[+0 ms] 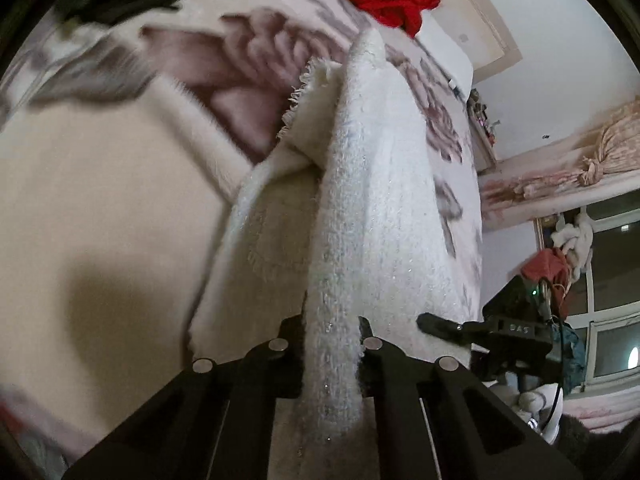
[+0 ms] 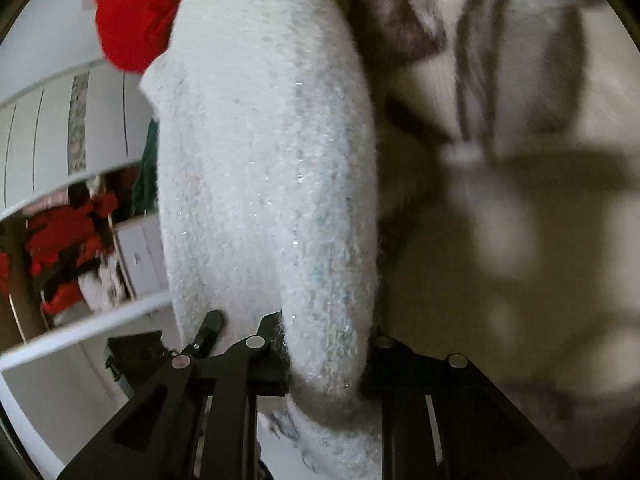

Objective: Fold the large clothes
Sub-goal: 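Lift and fold the cardigan lengthwise with both grippers toward the collar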

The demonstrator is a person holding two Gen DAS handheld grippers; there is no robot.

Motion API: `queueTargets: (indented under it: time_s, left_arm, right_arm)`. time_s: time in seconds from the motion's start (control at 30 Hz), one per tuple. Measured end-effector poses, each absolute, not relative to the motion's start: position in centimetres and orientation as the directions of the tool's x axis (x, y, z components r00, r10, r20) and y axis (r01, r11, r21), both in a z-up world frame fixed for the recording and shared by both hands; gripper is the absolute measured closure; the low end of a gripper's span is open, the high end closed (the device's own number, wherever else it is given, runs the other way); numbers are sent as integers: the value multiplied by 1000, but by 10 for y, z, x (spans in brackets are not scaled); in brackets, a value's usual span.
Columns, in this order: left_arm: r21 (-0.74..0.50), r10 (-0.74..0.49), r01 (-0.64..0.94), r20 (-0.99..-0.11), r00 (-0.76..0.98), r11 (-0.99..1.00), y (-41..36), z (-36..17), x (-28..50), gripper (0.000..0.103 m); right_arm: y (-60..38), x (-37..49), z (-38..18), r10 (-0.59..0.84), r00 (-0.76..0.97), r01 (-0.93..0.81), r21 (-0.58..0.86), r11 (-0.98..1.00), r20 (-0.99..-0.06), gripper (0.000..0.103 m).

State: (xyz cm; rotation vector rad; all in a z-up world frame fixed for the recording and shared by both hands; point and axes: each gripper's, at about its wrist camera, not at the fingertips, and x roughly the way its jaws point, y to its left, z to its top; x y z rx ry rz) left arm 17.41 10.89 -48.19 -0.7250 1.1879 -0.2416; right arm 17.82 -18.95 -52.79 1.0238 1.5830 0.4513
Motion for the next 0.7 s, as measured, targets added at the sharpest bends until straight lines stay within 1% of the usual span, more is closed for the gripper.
queueTargets:
  time_s: [0.1,0.17,0.2,0.23,0.27,0.3,0.33,0.4,0.43,0.47,0.5,0.57,0.6,0.63,0.7]
  left_arm:
    - [-624,-554,-274,-779,294,732,111,-495,130,98]
    - [-631,-590,-329,-775,226,703,105,-517,109,97]
    - [-643,-618,-354,-761,196,680,102,-531,101,95]
    - [-643,-628,-370,-757,178,671,99,-534,98,92]
    - [-649,-647,-390,-746,158,654,98,-538,98,89]
    - [-653,-657,-399,-739,149,644,98,-533,95,80]
    - [-654,-663,-406,-735,143,638,100,-526,95,74]
    - [-655,-657,-402,-737,156,639,108,-507,100,50]
    - [-659,-652,-395,-738,174,640,113,-498,104,46]
    - [-662,-641,-385,-741,201,643,118,-488,116,43]
    - [-673,-641,-376,-733,227,637,121,-481,130,42]
    - [-707,-650,-344,-706,281,619,122,-473,166,41]
    - [-711,-645,-319,-703,300,626,117,-471,178,41]
    - [-718,-641,-265,-695,324,644,108,-467,206,41]
    - [-709,-630,-178,-694,349,682,87,-465,263,41]
  right_arm:
    - [-205,117,-517,794,-75,391,714,580,-603,83]
    - [-216,78,-531,778,-141,435,668,604,-612,83]
    - [-220,63,-542,765,-172,453,639,621,-621,82]
    - [-226,54,-552,756,-196,475,613,631,-625,80]
    - [-231,51,-562,754,-208,490,601,631,-623,73]
    - [-236,51,-569,752,-223,493,594,636,-620,67]
    - [-239,53,-573,746,-248,492,583,647,-619,59]
    - [-251,65,-569,739,-250,474,586,657,-626,49]
    - [-257,68,-563,734,-236,462,591,661,-637,41]
    - [-270,79,-552,721,-207,437,597,672,-661,40]
    - [-278,88,-545,716,-189,424,601,677,-672,40]
    - [-298,115,-530,707,-130,405,614,678,-695,35]
    - [-305,130,-527,700,-104,392,618,682,-707,35]
    - [-308,144,-523,694,-87,381,620,686,-715,35]
    - [-307,198,-518,669,-30,330,624,708,-743,35]
